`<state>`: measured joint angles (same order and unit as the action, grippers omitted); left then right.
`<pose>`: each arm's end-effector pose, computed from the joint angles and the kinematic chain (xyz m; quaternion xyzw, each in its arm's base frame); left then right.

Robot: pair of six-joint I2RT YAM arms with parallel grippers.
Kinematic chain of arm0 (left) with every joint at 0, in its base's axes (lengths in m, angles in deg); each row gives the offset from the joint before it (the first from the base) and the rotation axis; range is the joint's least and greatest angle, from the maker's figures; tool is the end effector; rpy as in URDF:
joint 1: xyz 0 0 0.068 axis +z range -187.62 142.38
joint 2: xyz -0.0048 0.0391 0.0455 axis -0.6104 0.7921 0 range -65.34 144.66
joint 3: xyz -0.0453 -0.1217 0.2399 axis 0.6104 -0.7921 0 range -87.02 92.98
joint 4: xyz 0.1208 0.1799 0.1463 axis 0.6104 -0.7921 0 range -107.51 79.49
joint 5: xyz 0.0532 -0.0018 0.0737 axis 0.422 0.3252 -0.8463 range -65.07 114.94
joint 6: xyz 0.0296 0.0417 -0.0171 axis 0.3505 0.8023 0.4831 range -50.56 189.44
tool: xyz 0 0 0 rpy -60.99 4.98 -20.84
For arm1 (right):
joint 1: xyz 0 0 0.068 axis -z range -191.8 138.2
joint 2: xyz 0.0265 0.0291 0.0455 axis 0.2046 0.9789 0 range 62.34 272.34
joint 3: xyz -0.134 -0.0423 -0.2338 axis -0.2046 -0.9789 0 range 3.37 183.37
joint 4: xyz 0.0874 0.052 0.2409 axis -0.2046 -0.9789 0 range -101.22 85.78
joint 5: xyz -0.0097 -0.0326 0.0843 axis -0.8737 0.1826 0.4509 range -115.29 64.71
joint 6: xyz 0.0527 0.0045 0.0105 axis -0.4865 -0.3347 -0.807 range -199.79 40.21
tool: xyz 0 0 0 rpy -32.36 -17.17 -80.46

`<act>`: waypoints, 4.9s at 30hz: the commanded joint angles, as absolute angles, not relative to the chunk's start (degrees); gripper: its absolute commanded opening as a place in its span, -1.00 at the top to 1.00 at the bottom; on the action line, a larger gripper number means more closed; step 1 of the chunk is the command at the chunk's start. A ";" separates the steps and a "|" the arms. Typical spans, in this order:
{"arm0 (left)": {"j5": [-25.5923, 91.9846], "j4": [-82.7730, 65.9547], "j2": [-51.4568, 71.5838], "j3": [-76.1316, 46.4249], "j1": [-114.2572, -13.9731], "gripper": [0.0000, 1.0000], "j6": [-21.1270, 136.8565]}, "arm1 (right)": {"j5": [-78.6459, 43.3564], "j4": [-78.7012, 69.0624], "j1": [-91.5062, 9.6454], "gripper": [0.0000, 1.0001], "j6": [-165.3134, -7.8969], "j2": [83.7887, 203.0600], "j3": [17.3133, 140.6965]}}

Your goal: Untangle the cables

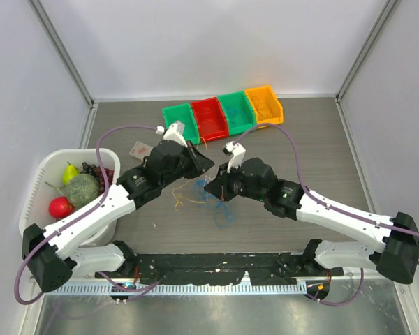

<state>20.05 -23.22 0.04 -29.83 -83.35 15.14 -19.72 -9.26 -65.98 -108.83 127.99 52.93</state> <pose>0.1860 -0.1865 0.3389 -0.0856 0.8187 -0.4116 0.3910 0.1525 0.2171 0.3043 -0.2060 0.7981 0.4050 0.3957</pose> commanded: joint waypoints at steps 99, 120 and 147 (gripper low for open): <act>11.48 -48.04 -6.63 -25.59 -79.63 1.00 -2.01 | -34.60 5.01 -71.66 0.99 -102.46 127.47 48.90; 29.60 -40.39 -2.68 -27.79 -75.06 1.00 2.02 | -23.09 -13.53 -62.78 0.06 -102.38 125.55 49.78; 32.92 -43.39 1.81 -21.81 -74.35 1.00 13.19 | -18.43 -17.14 -62.78 -0.48 -97.63 113.58 58.11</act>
